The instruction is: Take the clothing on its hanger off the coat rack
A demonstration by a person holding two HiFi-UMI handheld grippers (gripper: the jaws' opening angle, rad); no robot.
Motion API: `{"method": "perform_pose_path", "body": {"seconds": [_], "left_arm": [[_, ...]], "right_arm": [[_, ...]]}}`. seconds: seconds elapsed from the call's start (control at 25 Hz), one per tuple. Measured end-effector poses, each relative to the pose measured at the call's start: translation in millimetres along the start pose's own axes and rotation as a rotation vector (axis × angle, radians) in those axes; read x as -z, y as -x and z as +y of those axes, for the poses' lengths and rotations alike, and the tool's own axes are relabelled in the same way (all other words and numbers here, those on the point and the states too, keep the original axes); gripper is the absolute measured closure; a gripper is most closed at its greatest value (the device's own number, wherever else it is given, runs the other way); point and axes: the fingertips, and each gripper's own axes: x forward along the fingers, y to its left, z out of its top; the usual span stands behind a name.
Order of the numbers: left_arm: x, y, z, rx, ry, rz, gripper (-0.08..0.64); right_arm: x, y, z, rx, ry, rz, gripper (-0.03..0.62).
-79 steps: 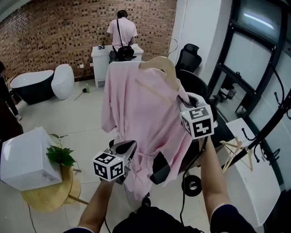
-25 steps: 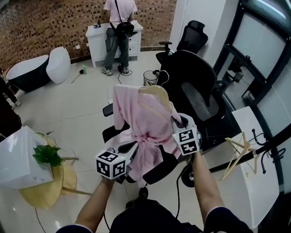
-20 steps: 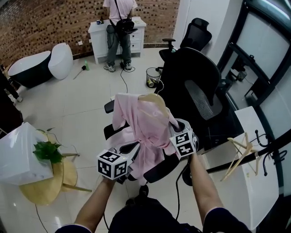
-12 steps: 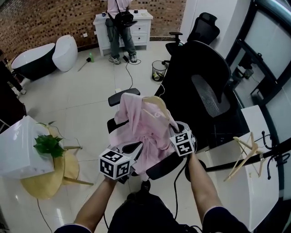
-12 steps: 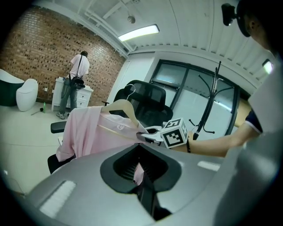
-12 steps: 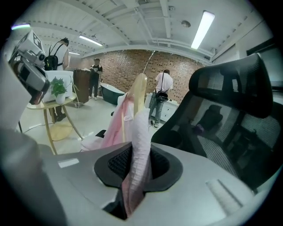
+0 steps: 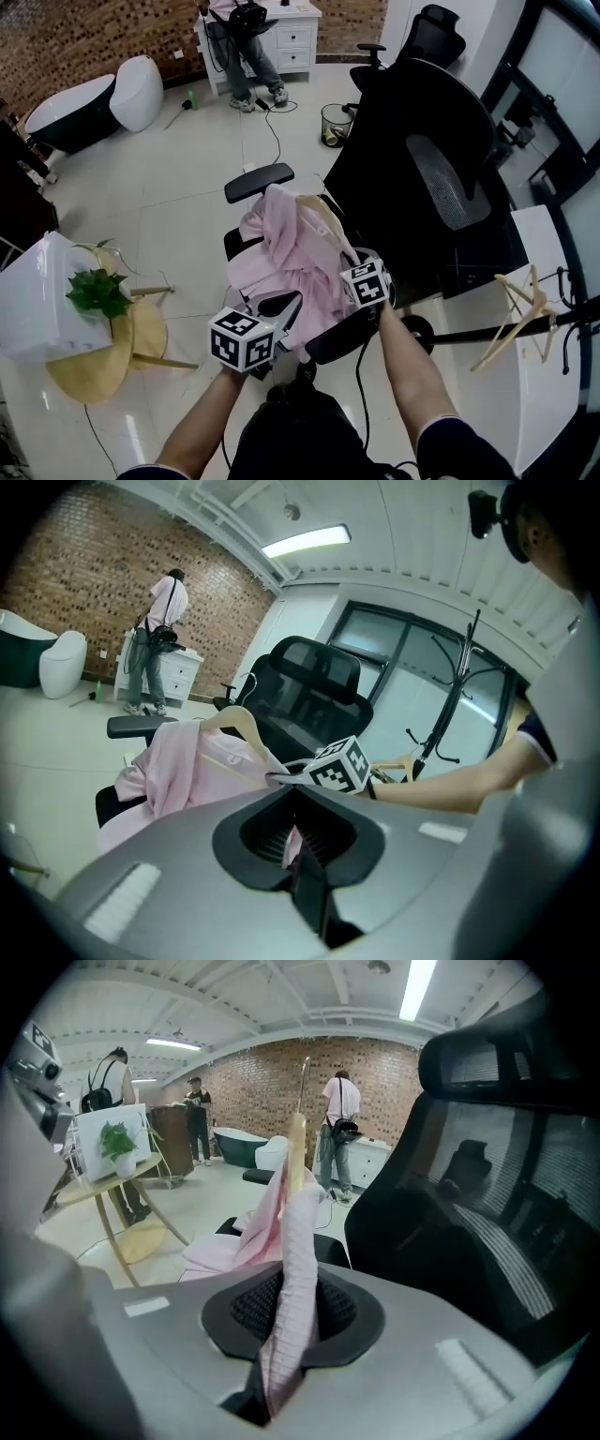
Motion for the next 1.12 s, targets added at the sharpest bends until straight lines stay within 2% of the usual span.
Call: {"method": "perform_pose_path", "body": {"seconds": [0.36, 0.52, 0.76, 1.12], "left_arm": [[4.3, -11.5, 5.8, -0.010, 0.024, 0.008, 0.548], [3.0, -17.3, 13.0, -0.024, 0.029, 0.011, 0.548], [-2.0, -22.7, 21.4, -0.036, 0.029, 0.014, 0.548], [-19.1, -25.4, 17.2, -0.003, -0.008, 0.010, 0.548]], "right_arm": [[29.1, -34.6, 8.1, -0.045, -0.065, 0.088, 0.546], [46.4, -48.8, 8.4, -0.039, -0.096, 0.141, 0.532], [36.0, -47.7, -2.8, 0.018, -0.099, 0.086, 0.469], [13.4, -11.0, -16.4, 0.066, -0.121, 0.011, 0.471]]}}
